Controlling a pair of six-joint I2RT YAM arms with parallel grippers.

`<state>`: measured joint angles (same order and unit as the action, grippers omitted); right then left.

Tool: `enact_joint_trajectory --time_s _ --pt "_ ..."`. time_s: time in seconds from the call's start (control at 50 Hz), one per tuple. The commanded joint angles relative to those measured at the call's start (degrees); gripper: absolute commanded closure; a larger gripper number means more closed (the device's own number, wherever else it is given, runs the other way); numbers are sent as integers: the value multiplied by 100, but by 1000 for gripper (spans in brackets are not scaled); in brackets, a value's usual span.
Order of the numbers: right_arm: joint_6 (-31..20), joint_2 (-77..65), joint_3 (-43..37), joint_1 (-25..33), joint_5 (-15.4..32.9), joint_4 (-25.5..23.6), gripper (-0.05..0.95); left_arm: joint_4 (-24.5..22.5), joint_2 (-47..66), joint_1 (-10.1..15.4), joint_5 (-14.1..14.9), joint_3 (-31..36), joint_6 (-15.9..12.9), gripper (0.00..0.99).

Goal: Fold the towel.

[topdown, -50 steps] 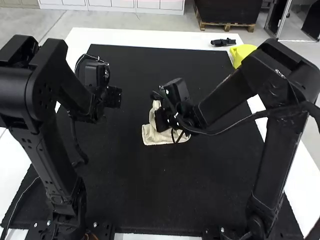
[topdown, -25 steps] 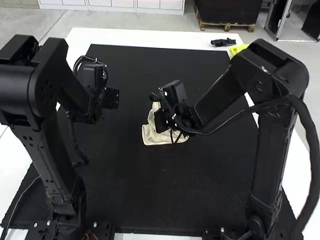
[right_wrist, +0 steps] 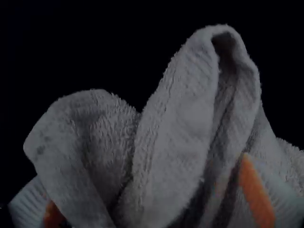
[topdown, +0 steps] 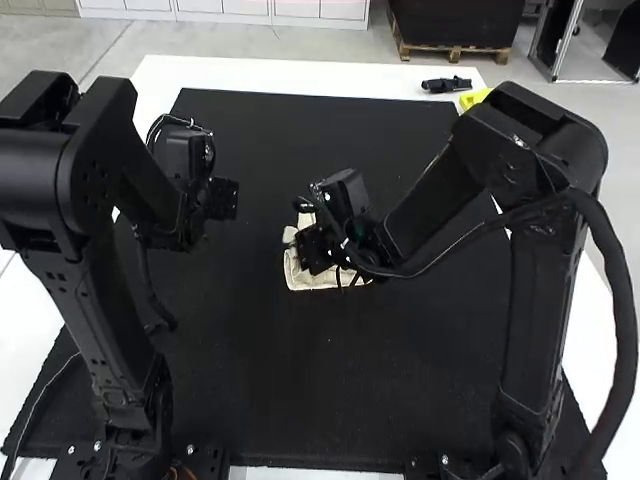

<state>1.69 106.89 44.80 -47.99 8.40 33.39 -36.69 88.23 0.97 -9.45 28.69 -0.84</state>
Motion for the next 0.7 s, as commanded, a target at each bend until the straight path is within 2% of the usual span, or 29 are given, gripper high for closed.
enact_joint_trajectory --time_s 0.0,0.3,0.44,0.68 --pt "-205 104 82 -114 39 115 -15 -58 54 -1 -39 40 -56 28" --pt "-451 -362 152 -44 39 432 -15 -181 257 -1 -48 111 -65 28" --pt "-582 -599 240 44 91 432 -13 -242 336 -1 -65 137 -74 28" --pt "-916 -828 108 466 205 458 -11 -339 336 -1 -92 111 -100 28"
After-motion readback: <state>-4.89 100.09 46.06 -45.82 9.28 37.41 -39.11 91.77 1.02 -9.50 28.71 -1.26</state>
